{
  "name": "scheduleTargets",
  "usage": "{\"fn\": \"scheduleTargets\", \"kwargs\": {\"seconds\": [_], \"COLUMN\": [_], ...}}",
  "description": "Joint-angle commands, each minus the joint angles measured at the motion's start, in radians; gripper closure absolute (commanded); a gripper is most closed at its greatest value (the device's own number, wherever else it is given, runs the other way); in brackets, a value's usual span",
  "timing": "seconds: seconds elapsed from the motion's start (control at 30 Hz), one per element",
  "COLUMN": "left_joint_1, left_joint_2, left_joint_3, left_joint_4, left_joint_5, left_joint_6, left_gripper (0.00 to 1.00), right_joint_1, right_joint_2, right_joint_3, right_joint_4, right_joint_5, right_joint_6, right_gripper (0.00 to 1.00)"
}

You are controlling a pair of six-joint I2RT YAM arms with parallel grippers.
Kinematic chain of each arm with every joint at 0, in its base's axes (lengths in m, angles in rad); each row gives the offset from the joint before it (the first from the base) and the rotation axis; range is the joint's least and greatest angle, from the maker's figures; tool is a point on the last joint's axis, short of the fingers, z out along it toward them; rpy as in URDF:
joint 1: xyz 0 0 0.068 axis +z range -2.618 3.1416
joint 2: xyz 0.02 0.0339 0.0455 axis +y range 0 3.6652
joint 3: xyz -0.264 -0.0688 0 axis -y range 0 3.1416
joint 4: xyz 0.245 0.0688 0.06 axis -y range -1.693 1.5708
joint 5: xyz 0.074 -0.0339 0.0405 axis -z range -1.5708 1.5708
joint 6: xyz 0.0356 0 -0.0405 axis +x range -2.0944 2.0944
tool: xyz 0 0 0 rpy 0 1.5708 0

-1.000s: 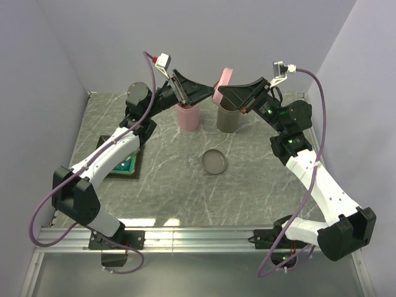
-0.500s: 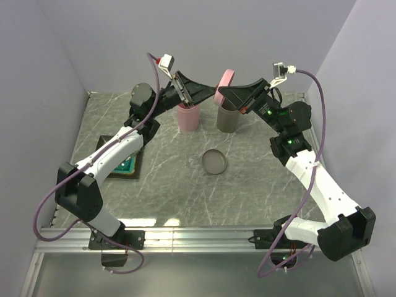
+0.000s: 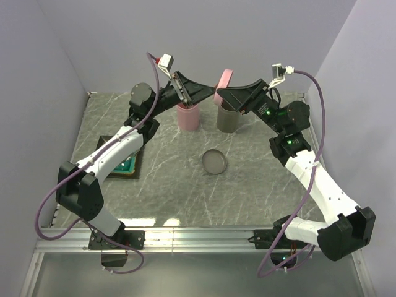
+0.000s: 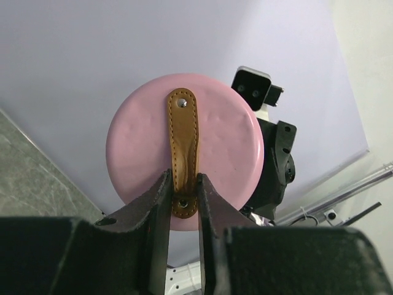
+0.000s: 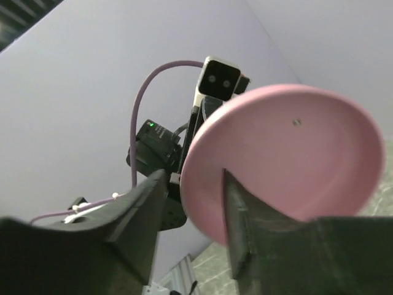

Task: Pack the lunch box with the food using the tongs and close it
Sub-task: Pass the lid of the lunch box from the right arm to the left, then put the lid back on the lunch box

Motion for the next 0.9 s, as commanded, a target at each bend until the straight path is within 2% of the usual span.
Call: {"fn": "scheduleTargets", "kwargs": {"seconds": [0.0,0.13,0.17,0.2,0.23,0.27,0.37,0.4,0.5,0.57,0.63,0.73,0.87], "left_joint_1": [0.055,0.117,0.126,0.138,0.141,0.143,0.143,0.141,0.121,0.111,0.097,0.083,0.078], "left_joint_2": [-0.047,-0.069,-0.075,-0.075,-0.078,-0.080,-0.052,-0.026,0.062,0.126,0.220,0.325,0.439], "left_joint_3": [-0.009,-0.028,-0.026,-0.018,0.020,0.044,0.184,0.222,0.397,0.546,0.676,0.803,0.945], "left_joint_4": [0.000,-0.064,-0.094,-0.132,-0.266,-0.332,-0.612,-0.690,-0.946,-1.111,-1.199,-1.305,-1.401], "left_joint_5": [0.013,0.017,0.019,0.013,0.001,-0.013,-0.102,-0.133,-0.294,-0.407,-0.443,-0.516,-0.547], "left_joint_6": [0.042,0.098,0.119,0.194,0.249,0.380,0.593,0.724,0.990,1.140,1.222,1.323,1.453], "left_gripper": [1.00,1.00,1.00,1.00,1.00,1.00,1.00,1.00,1.00,1.00,1.00,1.00,1.00], "right_joint_1": [-0.014,-0.029,-0.040,-0.046,-0.053,-0.066,-0.092,-0.107,-0.145,-0.188,-0.278,-0.398,-0.503], "right_joint_2": [-0.004,-0.016,-0.016,-0.016,-0.019,-0.019,-0.026,-0.027,-0.008,0.004,0.029,0.094,0.156], "right_joint_3": [0.005,0.020,0.023,0.026,0.037,0.043,0.063,0.070,0.139,0.166,0.198,0.288,0.367], "right_joint_4": [-0.041,-0.121,-0.167,-0.194,-0.224,-0.288,-0.392,-0.421,-0.578,-0.676,-0.708,-0.872,-1.023], "right_joint_5": [0.018,0.037,0.044,0.048,0.059,0.062,0.047,0.033,-0.001,-0.028,-0.079,-0.198,-0.333], "right_joint_6": [-0.030,-0.096,-0.111,-0.130,-0.177,-0.203,-0.311,-0.346,-0.536,-0.584,-0.621,-0.694,-0.788], "right_gripper": [0.47,0.31,0.22,0.17,0.14,0.11,0.07,0.05,0.04,0.03,0.02,0.01,0.01]}}
